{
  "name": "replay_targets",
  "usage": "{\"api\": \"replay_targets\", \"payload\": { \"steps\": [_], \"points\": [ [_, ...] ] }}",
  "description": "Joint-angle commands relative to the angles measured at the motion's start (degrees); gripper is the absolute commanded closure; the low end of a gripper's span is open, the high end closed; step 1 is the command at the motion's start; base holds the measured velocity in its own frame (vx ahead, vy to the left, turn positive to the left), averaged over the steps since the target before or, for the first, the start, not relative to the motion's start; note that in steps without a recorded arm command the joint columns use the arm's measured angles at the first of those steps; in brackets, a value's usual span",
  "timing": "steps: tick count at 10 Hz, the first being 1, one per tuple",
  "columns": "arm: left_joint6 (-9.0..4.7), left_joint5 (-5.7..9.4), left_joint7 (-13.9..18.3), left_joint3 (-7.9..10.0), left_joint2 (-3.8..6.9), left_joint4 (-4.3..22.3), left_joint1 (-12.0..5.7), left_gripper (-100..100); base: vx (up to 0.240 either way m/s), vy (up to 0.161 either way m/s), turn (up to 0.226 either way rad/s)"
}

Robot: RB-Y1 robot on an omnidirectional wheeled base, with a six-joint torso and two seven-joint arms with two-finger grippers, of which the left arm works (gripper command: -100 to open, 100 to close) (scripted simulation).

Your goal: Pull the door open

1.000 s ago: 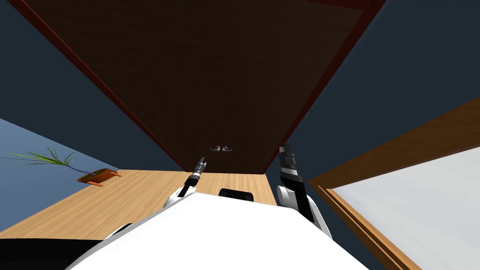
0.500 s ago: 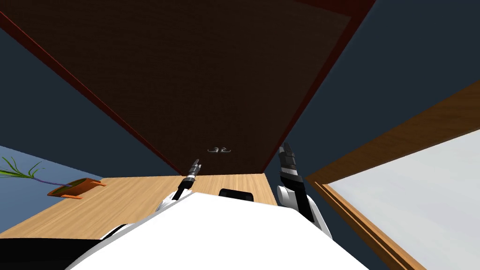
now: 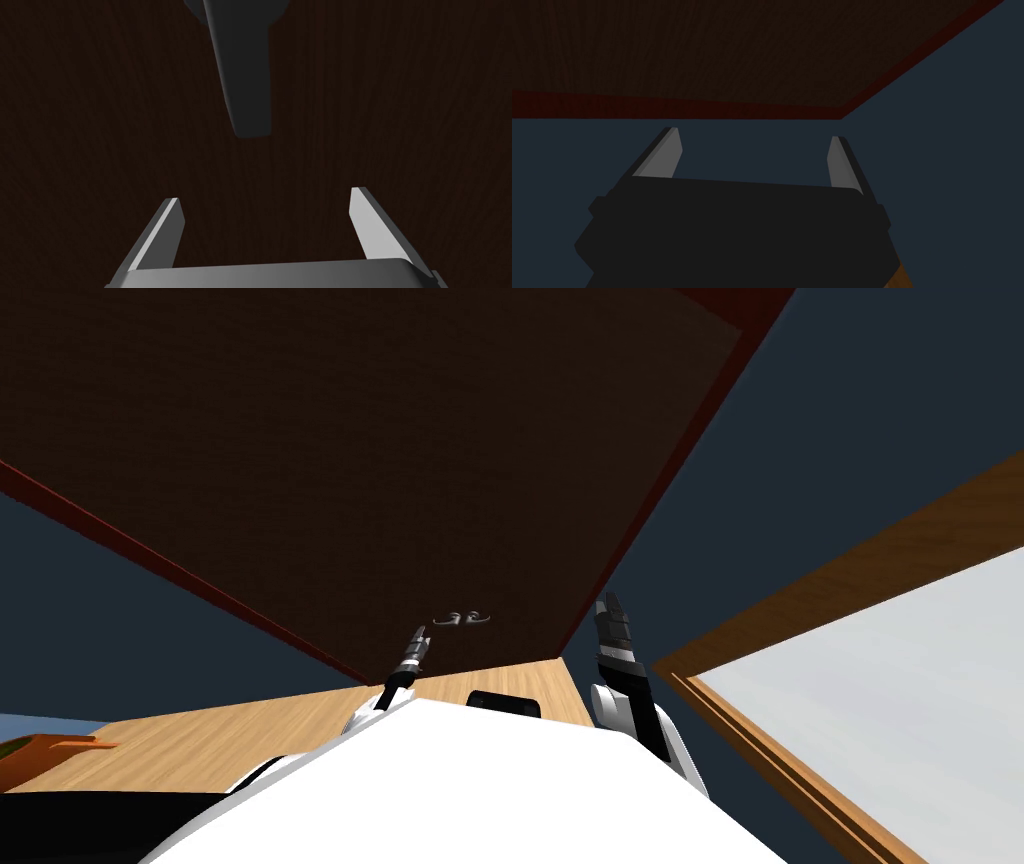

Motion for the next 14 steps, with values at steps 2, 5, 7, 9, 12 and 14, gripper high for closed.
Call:
{"api": "replay_targets", "payload": {
  "steps": [2,5,7,9,12,14],
  "points": [
    [0.37,-0.50,-0.01,-1.13,-1.55,-2.16,-0.99,-100,0.139,-0.045,-0.128],
    [0.55,-0.28,-0.11,-0.65,-1.10,-2.38,-0.08,100,0.013,-0.010,-0.001],
    [0.55,-0.28,-0.11,-0.65,-1.10,-2.38,-0.08,100,-0.019,0.005,-0.016],
    [0.55,-0.28,-0.11,-0.65,-1.10,-2.38,-0.08,100,0.000,0.000,0.000],
    [0.42,-0.06,0.51,-0.16,0.24,-1.81,1.48,100,-0.127,0.019,0.011],
    [0.09,-0.21,1.21,-0.39,0.94,-2.12,2.12,100,-0.134,-0.038,-0.044]
  ]
}}
